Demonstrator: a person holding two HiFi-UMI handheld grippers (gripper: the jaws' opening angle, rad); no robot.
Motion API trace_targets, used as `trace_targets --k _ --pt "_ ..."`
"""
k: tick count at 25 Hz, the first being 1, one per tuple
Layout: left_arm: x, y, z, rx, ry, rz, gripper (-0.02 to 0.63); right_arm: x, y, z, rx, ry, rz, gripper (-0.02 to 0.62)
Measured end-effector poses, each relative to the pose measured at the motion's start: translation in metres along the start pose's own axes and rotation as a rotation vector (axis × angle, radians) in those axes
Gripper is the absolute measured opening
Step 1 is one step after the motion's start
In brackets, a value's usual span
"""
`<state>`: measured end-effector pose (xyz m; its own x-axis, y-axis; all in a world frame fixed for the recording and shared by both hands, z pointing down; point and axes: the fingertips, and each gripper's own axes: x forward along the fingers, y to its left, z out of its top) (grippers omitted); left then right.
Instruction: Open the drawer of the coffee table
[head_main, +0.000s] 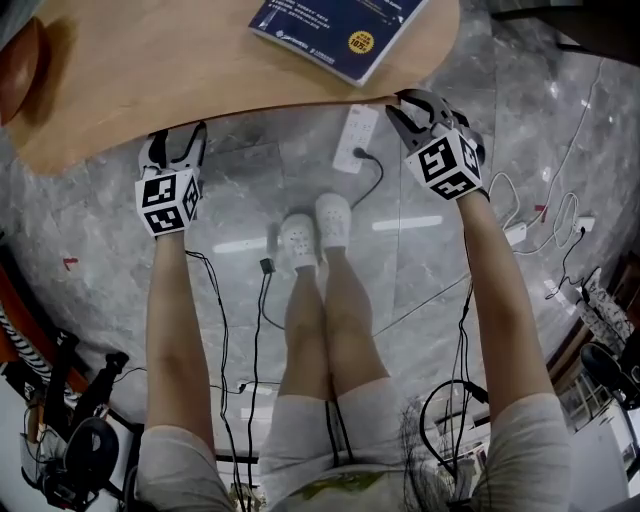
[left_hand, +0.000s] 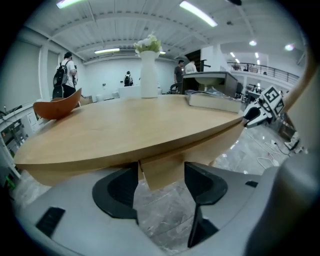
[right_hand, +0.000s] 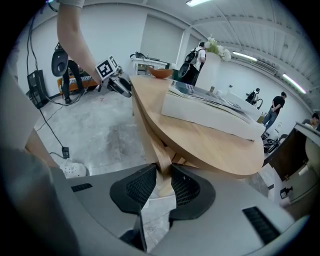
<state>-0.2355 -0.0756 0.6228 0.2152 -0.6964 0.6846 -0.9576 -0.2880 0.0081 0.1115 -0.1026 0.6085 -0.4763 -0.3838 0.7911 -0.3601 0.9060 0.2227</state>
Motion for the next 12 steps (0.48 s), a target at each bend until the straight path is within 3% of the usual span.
trace_targets --k 6,12 --pt "0.0024 -0.0039 0.0044 0.006 -0.072 -0.036 0.272 -0.0003 -0.0007 0.0021 0.023 -0.031 -0.035 0.097" --pt "-0.0007 -0.0056 -0.0006 0.033 -0.042 -0.041 0.268 -0.0038 0.0028 -0.0008 0.018 -0.024 -0.039 0.097"
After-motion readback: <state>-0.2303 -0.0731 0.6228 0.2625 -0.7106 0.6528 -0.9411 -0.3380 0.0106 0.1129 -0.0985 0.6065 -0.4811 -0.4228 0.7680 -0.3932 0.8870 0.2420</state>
